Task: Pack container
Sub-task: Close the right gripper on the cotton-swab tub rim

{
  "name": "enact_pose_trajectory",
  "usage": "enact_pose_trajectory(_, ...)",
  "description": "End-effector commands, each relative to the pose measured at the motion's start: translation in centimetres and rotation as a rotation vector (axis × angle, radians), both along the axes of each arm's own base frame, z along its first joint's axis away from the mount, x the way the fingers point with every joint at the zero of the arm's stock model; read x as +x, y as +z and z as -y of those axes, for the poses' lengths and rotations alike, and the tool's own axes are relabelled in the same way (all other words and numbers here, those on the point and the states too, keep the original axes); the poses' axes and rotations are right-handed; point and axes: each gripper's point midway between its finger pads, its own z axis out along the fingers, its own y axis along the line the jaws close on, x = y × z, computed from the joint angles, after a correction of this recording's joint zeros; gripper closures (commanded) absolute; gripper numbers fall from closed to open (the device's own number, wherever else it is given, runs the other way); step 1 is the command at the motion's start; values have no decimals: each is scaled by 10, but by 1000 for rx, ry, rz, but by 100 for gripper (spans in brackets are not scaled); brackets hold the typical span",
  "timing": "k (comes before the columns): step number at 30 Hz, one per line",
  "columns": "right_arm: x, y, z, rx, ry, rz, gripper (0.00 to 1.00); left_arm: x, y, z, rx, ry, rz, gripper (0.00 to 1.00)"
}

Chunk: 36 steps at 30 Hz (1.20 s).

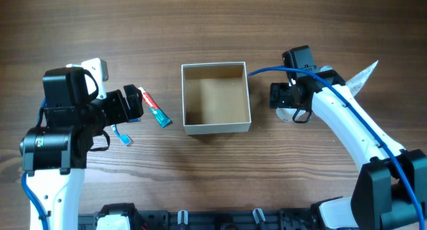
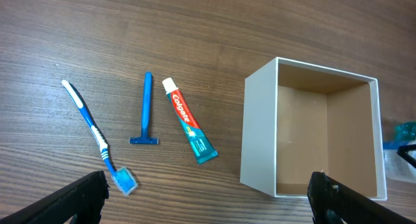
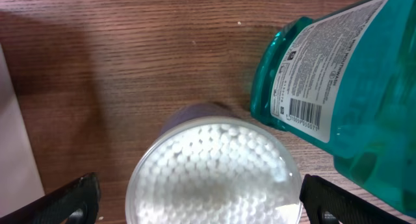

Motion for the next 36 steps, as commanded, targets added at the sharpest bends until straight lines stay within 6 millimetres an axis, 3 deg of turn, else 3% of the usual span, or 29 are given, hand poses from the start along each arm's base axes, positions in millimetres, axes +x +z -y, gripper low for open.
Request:
enact_pose_trajectory(1,-13,-20,3,-10,-22,-45,0,2,9,3,-11,-3,23,0)
enact_pose_trajectory(32,-2,-28,0,1,-25,-9,1,2,8,3,-11,-3,22,0)
enact_pose_trajectory(36,-2,-29,-1,6,-23,-12,7,2,8,3,-11,-3,22,0)
